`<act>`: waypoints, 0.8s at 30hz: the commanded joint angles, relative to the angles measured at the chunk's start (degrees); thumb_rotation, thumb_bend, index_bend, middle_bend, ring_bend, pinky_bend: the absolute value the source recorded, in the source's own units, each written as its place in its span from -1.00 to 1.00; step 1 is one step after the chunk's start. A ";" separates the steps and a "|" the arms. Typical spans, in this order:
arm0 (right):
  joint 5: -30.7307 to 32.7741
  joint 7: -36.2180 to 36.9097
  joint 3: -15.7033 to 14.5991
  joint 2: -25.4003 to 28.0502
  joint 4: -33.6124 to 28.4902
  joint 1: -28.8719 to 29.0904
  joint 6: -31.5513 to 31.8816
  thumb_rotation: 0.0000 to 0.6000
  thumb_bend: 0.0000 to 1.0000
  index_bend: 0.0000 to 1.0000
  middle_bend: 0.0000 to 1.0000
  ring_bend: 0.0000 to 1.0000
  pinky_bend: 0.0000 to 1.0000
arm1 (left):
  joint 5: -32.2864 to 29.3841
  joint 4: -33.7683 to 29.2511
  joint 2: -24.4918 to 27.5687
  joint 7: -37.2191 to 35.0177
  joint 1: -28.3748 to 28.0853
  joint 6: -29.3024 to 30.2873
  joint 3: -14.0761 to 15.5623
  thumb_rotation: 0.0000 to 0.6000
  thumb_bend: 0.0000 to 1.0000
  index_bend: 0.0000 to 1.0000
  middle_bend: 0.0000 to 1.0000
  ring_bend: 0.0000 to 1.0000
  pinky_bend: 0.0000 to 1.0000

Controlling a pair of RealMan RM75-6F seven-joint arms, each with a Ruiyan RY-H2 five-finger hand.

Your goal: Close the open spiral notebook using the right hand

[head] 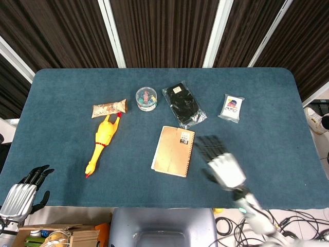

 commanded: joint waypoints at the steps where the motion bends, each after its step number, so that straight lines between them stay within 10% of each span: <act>1: 5.86 -0.23 -4.36 8.93 -2.90 -10.09 6.57 1.00 -0.56 -0.84 -0.98 -0.98 -0.83 | 0.27 0.63 -0.82 1.08 0.64 1.45 -0.47 1.00 0.01 -0.60 -0.75 -0.76 -0.28; 14: 3.13 17.11 -4.19 7.32 9.76 -16.25 8.33 1.00 -0.56 -1.00 -1.00 -1.00 -0.81 | -0.23 1.06 -4.17 9.88 1.86 3.85 -1.62 1.00 0.01 -0.68 -0.79 -0.76 -0.28; 24: 2.25 17.12 -2.89 7.47 10.51 -18.16 8.00 1.00 -0.56 -1.00 -1.00 -1.00 -0.79 | -0.45 -0.08 -3.55 10.15 1.46 2.04 -1.09 1.00 0.01 -0.63 -0.77 -0.76 -0.27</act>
